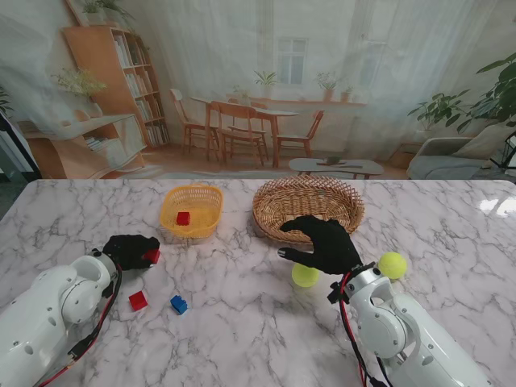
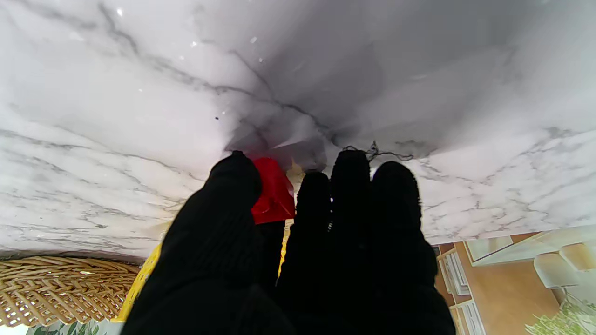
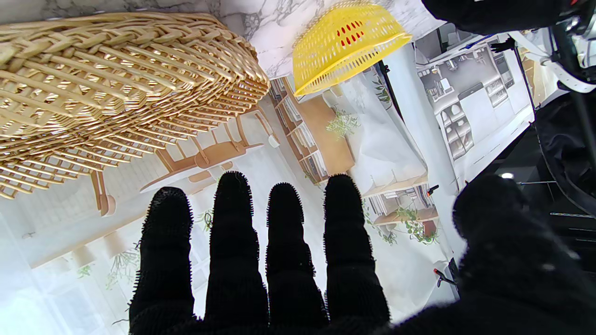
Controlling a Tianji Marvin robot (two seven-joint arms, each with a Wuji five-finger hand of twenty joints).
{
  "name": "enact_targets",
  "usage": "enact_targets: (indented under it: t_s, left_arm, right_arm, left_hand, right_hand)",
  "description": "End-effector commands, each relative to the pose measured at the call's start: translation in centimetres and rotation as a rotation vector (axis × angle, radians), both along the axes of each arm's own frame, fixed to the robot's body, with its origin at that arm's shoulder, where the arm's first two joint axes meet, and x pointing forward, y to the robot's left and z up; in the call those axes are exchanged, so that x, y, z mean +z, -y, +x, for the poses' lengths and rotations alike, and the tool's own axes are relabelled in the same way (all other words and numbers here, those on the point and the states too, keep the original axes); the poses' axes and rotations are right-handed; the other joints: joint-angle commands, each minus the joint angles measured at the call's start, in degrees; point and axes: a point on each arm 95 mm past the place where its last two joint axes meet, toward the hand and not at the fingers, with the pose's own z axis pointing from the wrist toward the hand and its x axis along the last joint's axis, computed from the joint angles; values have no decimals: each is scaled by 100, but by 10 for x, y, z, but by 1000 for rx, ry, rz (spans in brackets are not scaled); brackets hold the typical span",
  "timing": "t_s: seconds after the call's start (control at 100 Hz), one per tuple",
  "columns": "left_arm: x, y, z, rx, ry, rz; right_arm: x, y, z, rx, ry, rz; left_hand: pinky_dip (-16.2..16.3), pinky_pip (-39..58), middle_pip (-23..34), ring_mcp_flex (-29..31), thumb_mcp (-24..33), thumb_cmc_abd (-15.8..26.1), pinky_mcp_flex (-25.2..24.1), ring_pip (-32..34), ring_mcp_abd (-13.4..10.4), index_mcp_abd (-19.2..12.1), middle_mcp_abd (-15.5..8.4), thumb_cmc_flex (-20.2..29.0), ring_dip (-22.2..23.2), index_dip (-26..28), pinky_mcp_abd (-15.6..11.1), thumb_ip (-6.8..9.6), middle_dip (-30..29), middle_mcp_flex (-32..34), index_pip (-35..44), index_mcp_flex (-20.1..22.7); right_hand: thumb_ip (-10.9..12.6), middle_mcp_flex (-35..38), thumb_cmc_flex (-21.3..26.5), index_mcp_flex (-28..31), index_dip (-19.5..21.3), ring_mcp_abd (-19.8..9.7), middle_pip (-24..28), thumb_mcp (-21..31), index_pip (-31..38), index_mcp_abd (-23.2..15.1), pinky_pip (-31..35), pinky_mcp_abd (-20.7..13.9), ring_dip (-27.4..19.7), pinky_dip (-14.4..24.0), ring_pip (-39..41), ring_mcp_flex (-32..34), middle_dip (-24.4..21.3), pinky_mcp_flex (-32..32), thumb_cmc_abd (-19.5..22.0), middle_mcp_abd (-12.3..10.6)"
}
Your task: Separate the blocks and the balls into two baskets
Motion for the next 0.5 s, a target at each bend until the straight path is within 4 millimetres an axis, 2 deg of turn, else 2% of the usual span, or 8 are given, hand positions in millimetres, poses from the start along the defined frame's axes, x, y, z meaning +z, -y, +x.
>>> enact_targets:
  t_s: [0.0,0.32,0.49]
  left_arm:
    - [-11,-2,-5,4,-37,7]
    - [6,-7,-8,-13,0,20]
    - [23,-14,-13,-29,42,30]
  right_arm:
    - [-2,1,0,-5,-7,-2]
    - [-2,1,0,-5,-7,-2]
    - [-2,1,0,-5,-9,-2]
  left_hand:
    - [142,244,-99,225,-11,2,120,173,82,-243,-313,466,120,143,-204,163,76,479,478,209]
    - [132,251,-356,289,-97,-20,149,130,122,-359,-355,555,110,117,-153,167,196,676,735,280]
    - [131,247,-165,281,-149,-25,137,107,157,-340,-329,467,120,102,-120,192,45,575,731,300]
  right_hand:
    - [145,51,42,121,117,-20,-50,-51,34,-198,28,33,57,42,109,94,44,-26,263,12]
    - [145,55,45,135,119,-20,-51,-53,39,-186,26,26,57,41,111,95,43,-30,262,17]
    - [144,56,39,137,118,-17,-50,-55,38,-187,27,30,58,41,114,102,43,-26,263,11]
